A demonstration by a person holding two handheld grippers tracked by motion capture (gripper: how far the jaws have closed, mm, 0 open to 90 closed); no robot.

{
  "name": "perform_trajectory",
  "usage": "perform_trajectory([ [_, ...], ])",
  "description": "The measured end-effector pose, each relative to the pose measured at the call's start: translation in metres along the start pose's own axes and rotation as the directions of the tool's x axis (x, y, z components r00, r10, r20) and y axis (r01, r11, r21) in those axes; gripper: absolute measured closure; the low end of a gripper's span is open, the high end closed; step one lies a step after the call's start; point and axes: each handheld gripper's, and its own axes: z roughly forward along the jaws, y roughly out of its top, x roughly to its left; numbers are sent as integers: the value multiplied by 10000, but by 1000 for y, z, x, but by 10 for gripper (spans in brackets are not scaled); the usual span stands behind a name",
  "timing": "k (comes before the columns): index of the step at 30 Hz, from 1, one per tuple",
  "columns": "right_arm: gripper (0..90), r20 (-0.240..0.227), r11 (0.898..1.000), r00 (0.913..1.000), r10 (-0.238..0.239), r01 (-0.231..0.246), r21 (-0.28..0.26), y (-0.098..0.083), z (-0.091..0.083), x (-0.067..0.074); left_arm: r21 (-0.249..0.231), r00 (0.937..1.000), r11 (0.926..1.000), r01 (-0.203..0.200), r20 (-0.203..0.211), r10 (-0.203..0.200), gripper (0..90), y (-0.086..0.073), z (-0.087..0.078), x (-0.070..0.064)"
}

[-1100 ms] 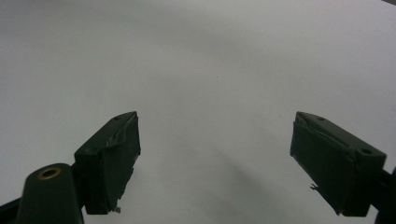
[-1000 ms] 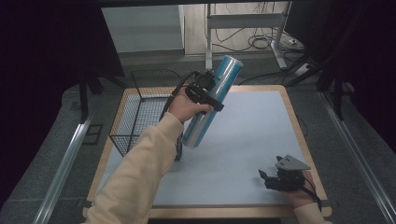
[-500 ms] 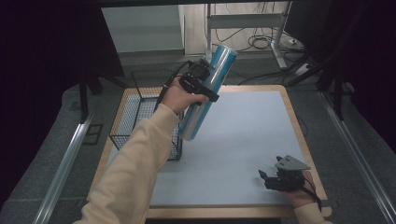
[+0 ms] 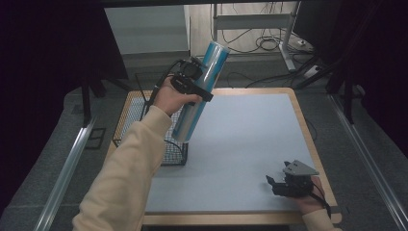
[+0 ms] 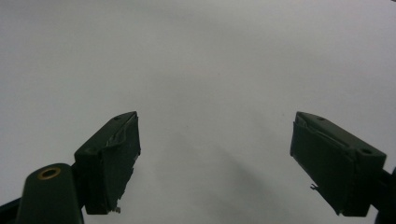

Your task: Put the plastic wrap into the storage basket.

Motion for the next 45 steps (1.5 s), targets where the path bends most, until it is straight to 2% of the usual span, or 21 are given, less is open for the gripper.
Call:
perform_trajectory([
  [4,160,3,10000,10000,-32,32,16,0,0,0,96,10000,9999,80,-27,-80,322,-3,-4,5],
  [10,160,12,10000,10000,-39,39,18,0,0,0,-48,9994,9997,228,-250,-229,322,-6,-16,14],
  [18,160,24,10000,10000,-64,64,29,0,0,0,90,9972,9986,526,-541,-520,322,-17,-19,30],
  [24,160,45,10000,10000,-66,65,16,0,1,0,166,9934,9982,580,-1002,-560,322,-31,-8,43],
  [29,160,23,10000,10000,-44,44,44,-1,2,0,425,9926,9952,880,-879,-840,322,-39,7,52],
  [35,160,28,10000,10000,1,-1,47,-1,2,-1,620,9893,9916,1137,-989,-1073,322,-48,19,63],
  [39,160,28,10000,10000,5,-5,31,-1,1,-1,730,9882,9897,1233,-1008,-1156,322,-51,23,67],
  [42,160,51,10000,10000,24,-24,21,-1,1,0,892,9853,9882,1247,-1281,-1128,322,-54,30,71],
  [45,160,73,10000,10000,26,-26,5,0,1,0,1054,9851,9868,1229,-1338,-1084,322,-55,34,72],
])
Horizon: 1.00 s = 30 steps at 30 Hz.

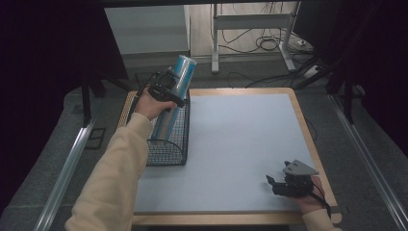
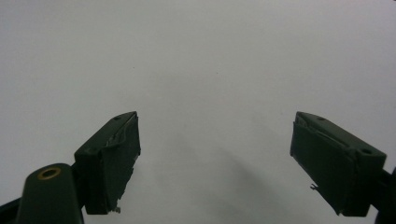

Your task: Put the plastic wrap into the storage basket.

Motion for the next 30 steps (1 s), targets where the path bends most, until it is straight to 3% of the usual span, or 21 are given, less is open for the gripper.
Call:
perform_trajectory([
  [10,160,2,10000,10000,-14,14,2,-1,-1,-1,324,9995,9991,260,-188,-254,321,-2,20,10],
  [17,160,10,10000,10000,-20,20,25,-1,0,-1,641,9994,9979,100,-334,-79,321,-2,38,15],
  [30,160,-15,10000,10000,-60,60,1,-1,-1,-2,1177,9976,9926,308,-651,-232,321,4,63,20],
])
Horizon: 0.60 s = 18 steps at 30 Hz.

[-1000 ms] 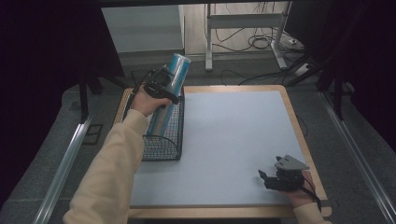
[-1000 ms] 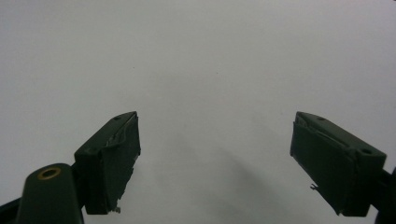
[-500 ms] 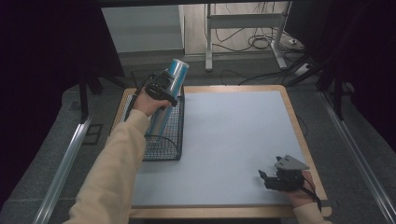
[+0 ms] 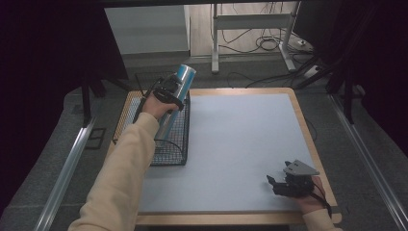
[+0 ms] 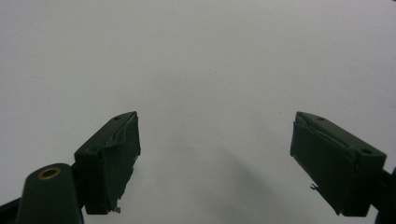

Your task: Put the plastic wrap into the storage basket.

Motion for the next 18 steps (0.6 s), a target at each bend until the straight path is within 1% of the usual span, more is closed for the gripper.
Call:
perform_trajectory([
  [5,160,11,10000,10000,27,-27,-23,-1,0,-1,198,9999,9998,-7,-116,10,321,4,9,2],
  [8,160,12,10000,10000,15,-15,-13,0,0,-1,321,10000,9995,50,-87,-47,321,7,13,4],
  [10,160,18,10000,10000,18,-18,-22,-1,0,-1,430,9998,9990,73,-168,-66,320,9,17,6],
  [11,160,21,10000,10000,18,-18,-8,-1,0,-1,548,9998,9985,-1,-222,13,320,10,18,6],
  [15,160,23,10000,10000,23,-23,1,-1,0,-1,838,9990,9965,-14,-442,51,320,12,27,8],
  [17,160,27,10000,10000,16,-16,-18,-1,0,-1,833,9989,9965,31,-478,9,320,12,30,8],
  [18,160,19,10000,10000,14,-14,-14,-1,0,-1,914,9988,9958,4,-497,42,320,12,32,9],
])
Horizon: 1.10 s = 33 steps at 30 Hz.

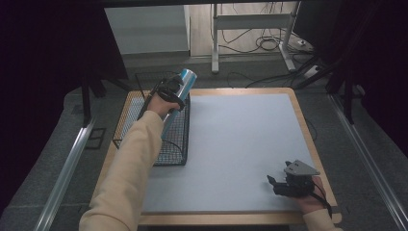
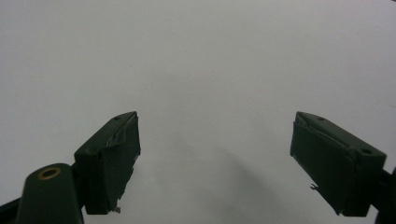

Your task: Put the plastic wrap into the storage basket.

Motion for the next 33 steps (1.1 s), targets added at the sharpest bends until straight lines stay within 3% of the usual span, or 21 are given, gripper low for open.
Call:
perform_trajectory([
  [3,160,-4,10000,10000,-7,7,-9,0,0,0,28,9999,9999,118,18,-118,320,0,1,3],
  [13,160,-15,10000,10000,-26,26,20,0,0,2,-155,9996,9998,-154,-256,150,310,-2,1,-1],
  [18,159,-31,10000,10000,-29,29,31,0,1,1,-554,9984,9983,-201,-532,172,216,-3,-9,-4],
  [21,160,-39,10000,10000,-24,24,34,0,1,1,-611,9987,9979,-223,-461,195,202,-6,-14,-5],
  [25,160,-50,10000,10000,-30,30,52,0,1,2,-1131,9997,9935,-112,-241,85,179,-13,-25,-7],
  [28,160,-60,10000,10000,-57,57,29,1,1,3,-1703,9999,9854,65,89,-50,171,-19,-36,-7],
  [33,160,-62,10000,10000,-62,62,31,1,1,4,-2145,9981,9766,129,618,4,172,-30,-51,-11],
])
